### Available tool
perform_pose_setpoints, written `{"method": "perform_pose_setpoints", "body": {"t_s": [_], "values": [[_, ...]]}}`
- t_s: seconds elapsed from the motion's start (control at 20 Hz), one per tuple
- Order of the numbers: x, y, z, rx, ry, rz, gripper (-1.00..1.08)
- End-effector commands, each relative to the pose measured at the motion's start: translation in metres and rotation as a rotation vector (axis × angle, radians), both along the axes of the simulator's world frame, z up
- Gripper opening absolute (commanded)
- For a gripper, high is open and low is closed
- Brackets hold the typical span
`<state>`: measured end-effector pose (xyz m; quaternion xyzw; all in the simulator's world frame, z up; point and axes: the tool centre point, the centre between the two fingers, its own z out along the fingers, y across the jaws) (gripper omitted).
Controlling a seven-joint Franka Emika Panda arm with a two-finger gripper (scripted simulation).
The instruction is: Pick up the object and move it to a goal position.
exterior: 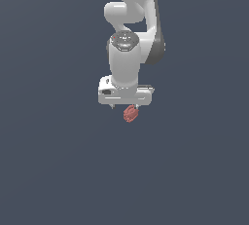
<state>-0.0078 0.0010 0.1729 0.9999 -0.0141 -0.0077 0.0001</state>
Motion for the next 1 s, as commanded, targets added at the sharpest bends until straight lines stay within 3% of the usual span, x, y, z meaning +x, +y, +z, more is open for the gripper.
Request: {"method": "perform_pose_setpoints", "body": {"t_s": [0.0, 0.95], "values": [[0.0, 0.0, 0.0, 0.0, 0.0, 0.0, 1.0], [-0.003, -0.008, -0.004, -0.015, 0.017, -0.015, 1.0]]}}
